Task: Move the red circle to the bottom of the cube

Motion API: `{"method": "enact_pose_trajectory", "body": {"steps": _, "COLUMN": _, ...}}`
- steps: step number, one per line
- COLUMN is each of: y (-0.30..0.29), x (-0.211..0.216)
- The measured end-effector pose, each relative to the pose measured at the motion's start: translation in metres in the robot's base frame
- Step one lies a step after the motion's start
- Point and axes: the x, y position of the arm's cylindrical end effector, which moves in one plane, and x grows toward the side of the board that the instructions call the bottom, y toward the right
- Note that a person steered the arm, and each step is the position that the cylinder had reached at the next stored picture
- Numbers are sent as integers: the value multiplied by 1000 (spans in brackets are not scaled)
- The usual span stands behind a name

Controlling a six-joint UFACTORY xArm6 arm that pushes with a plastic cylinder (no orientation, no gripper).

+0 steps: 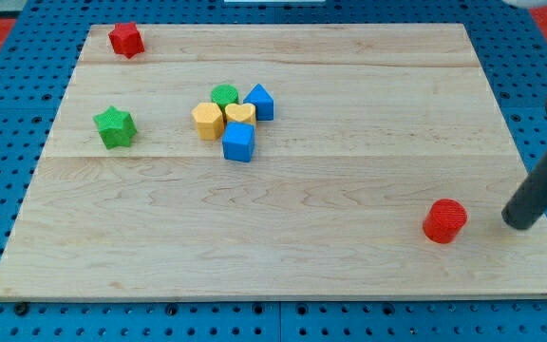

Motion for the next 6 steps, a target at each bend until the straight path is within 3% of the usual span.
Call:
{"method": "enact_pose_trajectory", "body": {"steps": 3, "y": -179, "x": -39}}
{"method": "enact_pose_trajectory", "body": {"steps": 4, "y": -194, "x": -10}}
{"method": "enact_pose_trajectory", "body": {"steps": 6, "y": -251, "x": -62}}
